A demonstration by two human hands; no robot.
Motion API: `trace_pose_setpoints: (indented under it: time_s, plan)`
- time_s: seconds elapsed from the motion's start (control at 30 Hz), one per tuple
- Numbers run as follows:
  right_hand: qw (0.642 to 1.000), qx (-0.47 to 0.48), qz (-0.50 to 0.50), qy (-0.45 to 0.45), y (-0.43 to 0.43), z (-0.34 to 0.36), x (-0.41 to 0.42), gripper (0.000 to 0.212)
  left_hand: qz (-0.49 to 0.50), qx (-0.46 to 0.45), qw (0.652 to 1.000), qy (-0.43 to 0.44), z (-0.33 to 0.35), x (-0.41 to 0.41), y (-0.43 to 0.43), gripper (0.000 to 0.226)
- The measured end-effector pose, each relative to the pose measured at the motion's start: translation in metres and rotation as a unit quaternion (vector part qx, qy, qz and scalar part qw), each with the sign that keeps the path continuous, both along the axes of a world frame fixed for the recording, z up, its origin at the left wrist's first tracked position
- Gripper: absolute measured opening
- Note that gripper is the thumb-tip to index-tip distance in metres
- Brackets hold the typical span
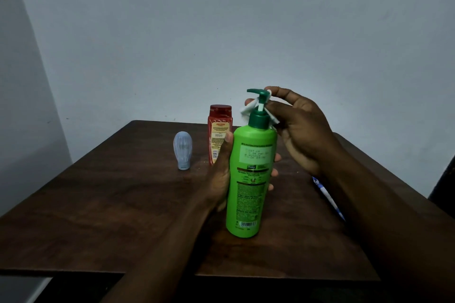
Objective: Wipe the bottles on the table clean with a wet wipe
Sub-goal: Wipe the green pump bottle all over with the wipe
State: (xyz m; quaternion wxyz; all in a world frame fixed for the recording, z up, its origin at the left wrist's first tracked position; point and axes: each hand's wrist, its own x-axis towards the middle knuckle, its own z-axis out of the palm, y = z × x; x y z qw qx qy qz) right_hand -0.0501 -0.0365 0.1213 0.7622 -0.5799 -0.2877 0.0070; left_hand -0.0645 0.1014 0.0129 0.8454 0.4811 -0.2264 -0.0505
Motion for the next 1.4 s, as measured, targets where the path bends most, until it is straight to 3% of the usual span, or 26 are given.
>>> trace_pose_setpoints:
  time_s: [0.17, 0.3, 0.47, 0.63, 0.8, 1.0, 1.1, 1.23, 1.4]
  plan:
    - [0.989, 0.082, 0.082, 0.091, 0.006, 0.009, -0.001, 0.030, 0.000, -0.009, 1.000, -0.002, 0.000, -0.001, -0.001, 0.093]
    - [0.986, 0.120, 0.056, 0.101, 0.003, 0.004, -0.006, 0.024, 0.009, 0.000, 1.000, 0.002, 0.002, -0.003, -0.003, 0.091]
    - [0.991, 0.067, -0.110, -0.037, -0.004, -0.012, -0.019, 0.018, 0.012, -0.017, 1.000, -0.010, -0.001, -0.003, -0.002, 0.090]
    - [0.945, 0.036, -0.254, -0.204, 0.000, -0.018, -0.030, 0.021, 0.023, 0.006, 1.000, -0.004, -0.001, -0.007, -0.001, 0.109]
    - [0.905, 0.002, -0.303, -0.298, 0.005, -0.017, -0.026, 0.022, 0.029, -0.003, 1.000, -0.003, -0.004, -0.007, -0.002, 0.092]
    - [0.891, -0.044, -0.311, -0.327, 0.002, -0.021, -0.030, 0.015, 0.047, 0.002, 0.999, -0.004, -0.002, -0.010, -0.004, 0.078]
    - [0.920, -0.033, -0.271, -0.282, -0.008, -0.021, -0.029, 0.015, 0.040, -0.001, 0.999, 0.000, 0.000, -0.008, -0.005, 0.094]
    - [0.952, 0.032, -0.233, -0.195, -0.022, -0.010, -0.020, 0.021, 0.020, -0.010, 1.000, -0.012, -0.001, -0.007, -0.006, 0.087]
    - [0.927, -0.034, -0.236, -0.291, -0.026, 0.022, -0.018, 0.023, 0.034, -0.001, 0.999, -0.005, 0.002, -0.012, -0.006, 0.086]
